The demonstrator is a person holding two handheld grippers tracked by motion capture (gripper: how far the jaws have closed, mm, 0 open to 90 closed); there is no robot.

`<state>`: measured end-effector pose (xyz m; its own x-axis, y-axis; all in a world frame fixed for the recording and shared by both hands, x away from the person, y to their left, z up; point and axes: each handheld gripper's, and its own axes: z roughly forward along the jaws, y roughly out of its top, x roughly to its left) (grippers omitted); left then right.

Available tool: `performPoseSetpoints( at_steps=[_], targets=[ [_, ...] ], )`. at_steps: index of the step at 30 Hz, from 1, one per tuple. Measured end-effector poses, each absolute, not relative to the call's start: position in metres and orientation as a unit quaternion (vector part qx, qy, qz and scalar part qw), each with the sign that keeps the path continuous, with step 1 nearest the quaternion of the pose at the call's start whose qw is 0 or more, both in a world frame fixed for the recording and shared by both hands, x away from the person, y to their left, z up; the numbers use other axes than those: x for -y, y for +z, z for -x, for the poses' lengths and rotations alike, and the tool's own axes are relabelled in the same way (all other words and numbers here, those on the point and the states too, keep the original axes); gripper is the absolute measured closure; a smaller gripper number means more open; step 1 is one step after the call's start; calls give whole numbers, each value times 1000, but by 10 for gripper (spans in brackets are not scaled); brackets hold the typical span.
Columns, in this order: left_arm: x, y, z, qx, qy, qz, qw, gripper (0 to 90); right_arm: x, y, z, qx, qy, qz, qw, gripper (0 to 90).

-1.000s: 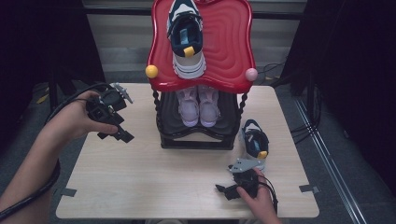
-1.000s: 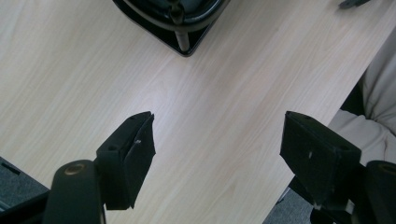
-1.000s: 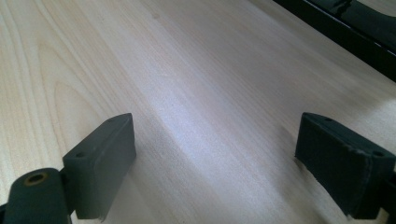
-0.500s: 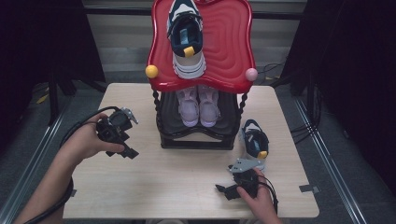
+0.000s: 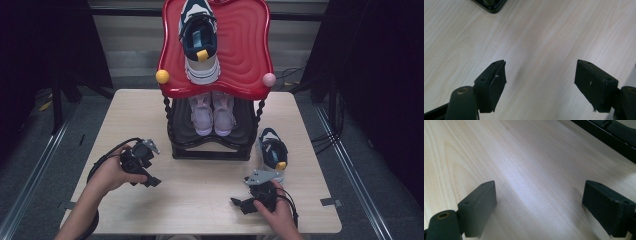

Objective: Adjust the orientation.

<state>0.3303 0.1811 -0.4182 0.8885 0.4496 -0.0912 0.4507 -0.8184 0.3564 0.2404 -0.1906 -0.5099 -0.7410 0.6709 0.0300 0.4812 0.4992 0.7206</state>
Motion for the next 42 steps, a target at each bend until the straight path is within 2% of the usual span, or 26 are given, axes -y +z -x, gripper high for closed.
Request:
performPoseSetpoints(
  at_steps=[5,13,18,23,29,32,42],
  targets=[
    [-175,-441,-324,-239,19,-946,219,230,191,-510,-241,-857,370,-335,128,110],
    [-172,-471,-316,-242,45,-941,232,210,191,-510,-241,-858,370,-333,126,110],
    [-175,-488,-312,-251,36,-925,284,208,191,-510,-242,-858,371,-331,127,110],
    [-176,-493,-307,-244,62,-920,300,159,190,-510,-240,-857,371,-335,129,113],
    [-184,-504,-300,-247,82,-897,357,117,189,-505,-242,-865,352,-337,121,143],
    [-187,-509,-299,-238,85,-891,376,68,191,-501,-243,-865,351,-340,109,143],
    [-184,-510,-299,-234,79,-894,374,0,200,-473,-246,-882,334,-322,86,143]
  ],
)
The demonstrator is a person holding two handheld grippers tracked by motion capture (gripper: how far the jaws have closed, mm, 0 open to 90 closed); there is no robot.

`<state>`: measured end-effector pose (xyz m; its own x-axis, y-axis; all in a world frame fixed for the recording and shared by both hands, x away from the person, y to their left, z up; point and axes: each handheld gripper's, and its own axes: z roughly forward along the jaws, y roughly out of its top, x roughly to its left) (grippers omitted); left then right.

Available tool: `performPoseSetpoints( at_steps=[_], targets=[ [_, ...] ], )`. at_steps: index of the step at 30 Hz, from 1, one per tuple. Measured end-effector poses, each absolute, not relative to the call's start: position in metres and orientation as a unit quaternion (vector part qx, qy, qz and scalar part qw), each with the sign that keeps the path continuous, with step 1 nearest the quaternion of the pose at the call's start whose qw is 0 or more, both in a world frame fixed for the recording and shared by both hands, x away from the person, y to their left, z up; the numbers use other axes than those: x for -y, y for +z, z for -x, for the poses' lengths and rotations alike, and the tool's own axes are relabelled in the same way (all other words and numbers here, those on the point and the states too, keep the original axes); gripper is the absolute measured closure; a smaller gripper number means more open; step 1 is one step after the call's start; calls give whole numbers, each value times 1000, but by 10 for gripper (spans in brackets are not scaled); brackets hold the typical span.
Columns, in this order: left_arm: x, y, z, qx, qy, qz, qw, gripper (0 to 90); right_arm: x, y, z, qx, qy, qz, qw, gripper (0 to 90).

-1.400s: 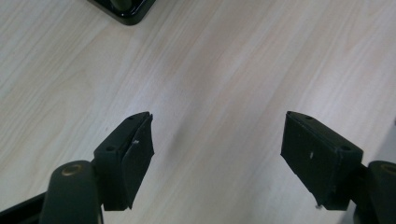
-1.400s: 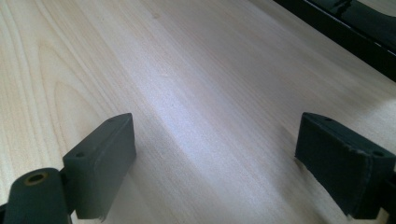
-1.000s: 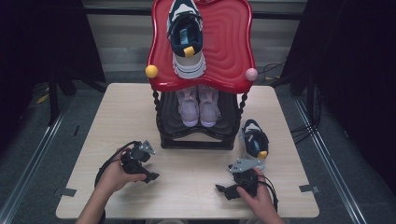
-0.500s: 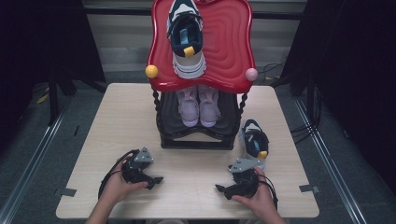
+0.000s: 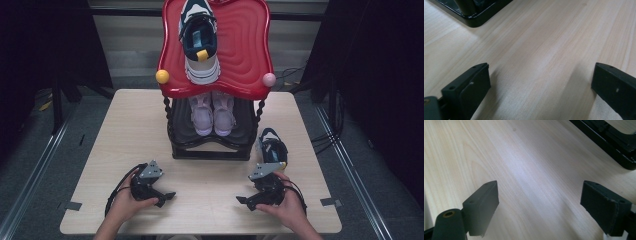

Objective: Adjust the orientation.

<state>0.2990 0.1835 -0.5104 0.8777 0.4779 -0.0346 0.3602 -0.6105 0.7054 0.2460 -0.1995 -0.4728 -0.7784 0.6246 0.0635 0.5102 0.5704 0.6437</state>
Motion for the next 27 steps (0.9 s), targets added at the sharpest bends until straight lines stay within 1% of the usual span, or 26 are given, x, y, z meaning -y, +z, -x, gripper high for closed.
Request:
performPoseSetpoints(
  at_steps=[8,13,17,27],
  targets=[
    [-183,-511,-299,-234,78,-894,374,0,203,-457,-249,-907,300,-288,60,145],
    [-183,-511,-299,-235,81,-893,375,0,206,-446,-252,-923,276,-264,42,179],
    [-183,-511,-299,-235,81,-893,374,0,207,-435,-255,-928,267,-257,36,191],
    [-183,-511,-299,-235,81,-893,374,0,215,-408,-268,-938,249,-239,41,201]
  ],
)
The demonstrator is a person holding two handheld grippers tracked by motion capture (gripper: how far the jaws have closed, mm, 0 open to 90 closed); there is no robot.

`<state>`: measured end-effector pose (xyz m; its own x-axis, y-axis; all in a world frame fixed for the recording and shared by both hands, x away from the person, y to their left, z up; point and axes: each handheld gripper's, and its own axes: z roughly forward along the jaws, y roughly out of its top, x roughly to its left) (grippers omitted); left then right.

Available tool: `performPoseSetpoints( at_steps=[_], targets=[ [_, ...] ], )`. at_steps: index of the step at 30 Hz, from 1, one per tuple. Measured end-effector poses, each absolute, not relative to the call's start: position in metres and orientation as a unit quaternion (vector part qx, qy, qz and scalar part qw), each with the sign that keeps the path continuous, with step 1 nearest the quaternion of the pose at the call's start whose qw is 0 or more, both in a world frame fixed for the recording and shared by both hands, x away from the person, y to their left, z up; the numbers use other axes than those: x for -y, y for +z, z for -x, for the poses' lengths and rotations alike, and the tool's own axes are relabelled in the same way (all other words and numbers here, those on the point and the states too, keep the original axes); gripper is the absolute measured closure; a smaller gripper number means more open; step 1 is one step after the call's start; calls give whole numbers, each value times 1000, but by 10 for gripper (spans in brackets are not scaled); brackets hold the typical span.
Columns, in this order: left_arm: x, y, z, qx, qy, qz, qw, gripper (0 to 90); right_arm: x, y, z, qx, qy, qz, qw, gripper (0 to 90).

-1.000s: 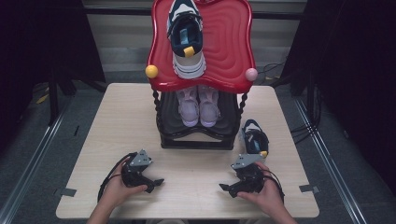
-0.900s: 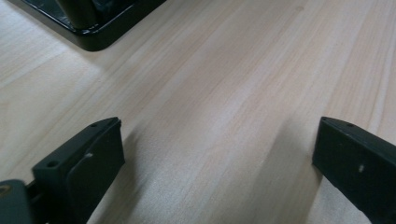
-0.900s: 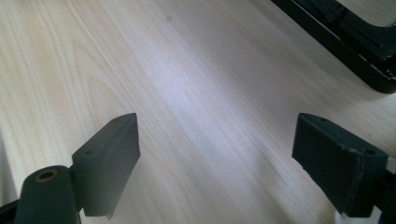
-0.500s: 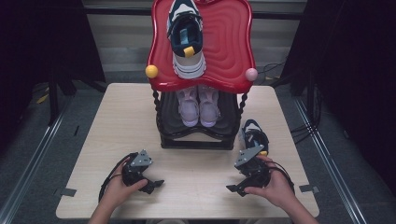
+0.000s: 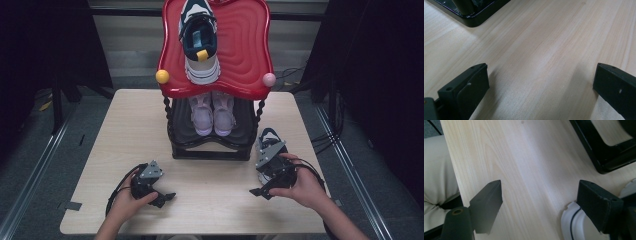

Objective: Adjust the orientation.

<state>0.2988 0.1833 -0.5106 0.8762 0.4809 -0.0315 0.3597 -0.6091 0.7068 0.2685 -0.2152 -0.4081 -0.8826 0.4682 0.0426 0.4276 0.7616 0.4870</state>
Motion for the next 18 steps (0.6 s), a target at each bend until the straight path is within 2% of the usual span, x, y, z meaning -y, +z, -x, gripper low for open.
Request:
performPoseSetpoints(
  at_steps=[18],
  targets=[
    [-183,-511,-299,-235,81,-893,374,0,236,-396,-285,-943,225,-242,47,215]
  ],
)
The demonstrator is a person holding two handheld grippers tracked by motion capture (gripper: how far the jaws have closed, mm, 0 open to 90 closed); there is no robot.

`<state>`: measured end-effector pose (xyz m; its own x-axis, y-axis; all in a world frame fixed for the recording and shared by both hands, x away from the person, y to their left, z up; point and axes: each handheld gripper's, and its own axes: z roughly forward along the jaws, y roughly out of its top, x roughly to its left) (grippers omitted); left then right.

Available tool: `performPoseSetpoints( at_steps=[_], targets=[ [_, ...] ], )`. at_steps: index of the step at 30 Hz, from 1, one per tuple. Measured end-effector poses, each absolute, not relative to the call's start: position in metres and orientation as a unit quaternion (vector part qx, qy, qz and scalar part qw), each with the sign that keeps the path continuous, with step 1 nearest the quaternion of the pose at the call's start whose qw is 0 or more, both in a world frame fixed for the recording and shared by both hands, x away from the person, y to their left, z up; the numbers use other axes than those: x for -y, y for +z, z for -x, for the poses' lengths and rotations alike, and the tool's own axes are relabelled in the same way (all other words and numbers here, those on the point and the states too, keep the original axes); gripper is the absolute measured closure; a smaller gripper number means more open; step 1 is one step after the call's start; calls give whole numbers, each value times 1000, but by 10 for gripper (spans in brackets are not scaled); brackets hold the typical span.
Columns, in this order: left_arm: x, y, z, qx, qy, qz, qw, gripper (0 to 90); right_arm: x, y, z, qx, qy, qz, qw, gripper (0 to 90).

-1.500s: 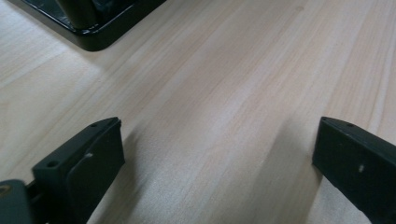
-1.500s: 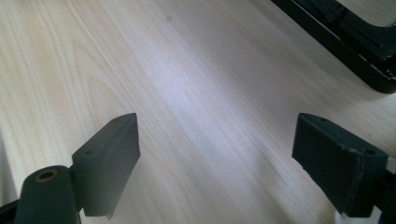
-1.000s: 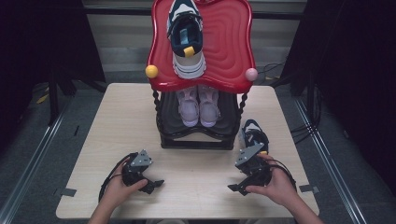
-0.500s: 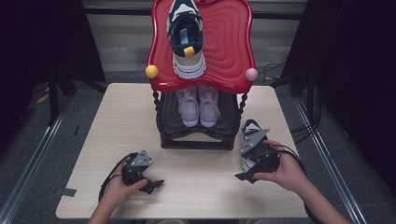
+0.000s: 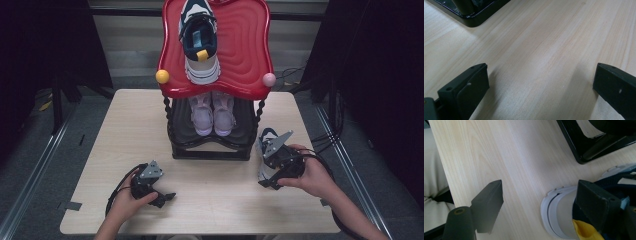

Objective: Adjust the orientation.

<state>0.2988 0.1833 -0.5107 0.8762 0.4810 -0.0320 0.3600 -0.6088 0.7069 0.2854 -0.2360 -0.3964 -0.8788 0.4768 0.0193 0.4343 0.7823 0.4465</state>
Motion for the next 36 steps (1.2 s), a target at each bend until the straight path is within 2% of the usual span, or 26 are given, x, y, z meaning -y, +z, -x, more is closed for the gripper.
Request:
performPoseSetpoints(
  at_steps=[20,36],
  targets=[
    [-183,-510,-299,-235,79,-894,374,0,236,-382,-297,-950,210,-226,49,223],
    [-183,-511,-299,-235,81,-893,375,0,242,-382,-299,-961,152,-226,48,220]
  ],
)
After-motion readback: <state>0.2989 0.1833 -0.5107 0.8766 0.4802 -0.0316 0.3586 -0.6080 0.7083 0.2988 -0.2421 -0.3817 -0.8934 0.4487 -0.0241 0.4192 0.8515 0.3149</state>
